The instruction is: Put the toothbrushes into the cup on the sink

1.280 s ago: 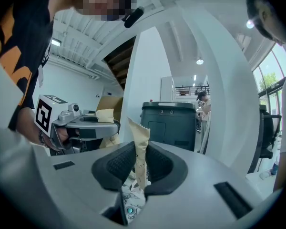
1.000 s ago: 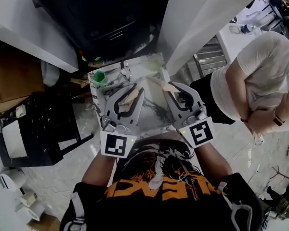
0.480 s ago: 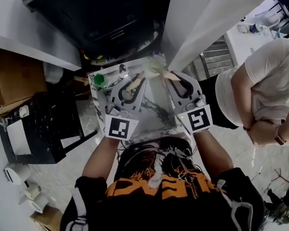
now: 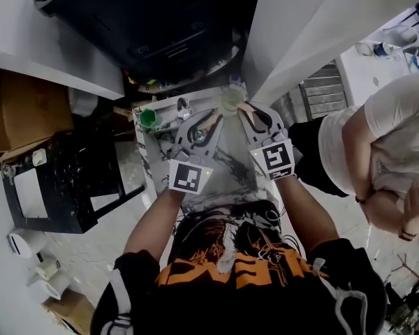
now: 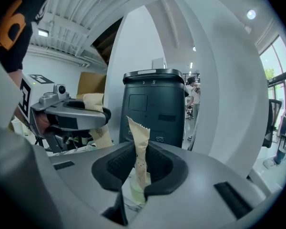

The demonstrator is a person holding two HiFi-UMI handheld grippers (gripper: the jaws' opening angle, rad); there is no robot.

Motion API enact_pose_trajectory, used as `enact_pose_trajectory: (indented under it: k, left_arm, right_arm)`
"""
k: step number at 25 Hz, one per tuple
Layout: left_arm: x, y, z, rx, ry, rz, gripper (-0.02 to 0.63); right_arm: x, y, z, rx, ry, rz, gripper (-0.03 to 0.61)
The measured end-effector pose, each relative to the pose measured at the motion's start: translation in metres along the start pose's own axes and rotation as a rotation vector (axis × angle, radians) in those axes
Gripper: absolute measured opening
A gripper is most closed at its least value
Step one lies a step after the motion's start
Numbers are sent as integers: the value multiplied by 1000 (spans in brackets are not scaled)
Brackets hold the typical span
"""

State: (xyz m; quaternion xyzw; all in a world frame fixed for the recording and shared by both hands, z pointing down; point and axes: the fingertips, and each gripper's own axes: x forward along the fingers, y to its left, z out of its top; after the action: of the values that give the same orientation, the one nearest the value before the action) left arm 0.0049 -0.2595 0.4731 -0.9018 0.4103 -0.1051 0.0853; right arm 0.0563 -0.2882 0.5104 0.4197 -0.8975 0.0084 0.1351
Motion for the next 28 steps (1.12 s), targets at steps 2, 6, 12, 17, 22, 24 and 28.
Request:
enact_pose_trajectory:
  k: [2, 6, 12, 17, 22, 24, 28]
  left_arm:
    - [3, 0, -2, -1, 7, 7, 89]
    - [5, 3, -3, -6, 10, 19, 89]
    - [3, 0, -6, -1, 29, 20, 89]
    - [0, -4, -5, 5, 24, 21, 89]
    - [-14, 0, 7, -5, 8, 44, 89]
    - [-21, 1, 14, -2, 12, 48, 89]
    - [-42, 2, 43, 3, -25, 60, 89]
  right_arm:
    - [6, -1, -9, 12, 11, 7, 78]
    - [17, -4, -27, 12, 36, 9, 81]
    - [18, 1, -38, 13, 34, 16, 182]
    - [8, 14, -19, -1, -7, 76, 225]
    - [-17, 28, 23, -27, -102, 102, 207]
    - [-28, 34, 47, -44, -169, 119, 193]
    - [-50, 51, 92, -27, -277, 156, 164]
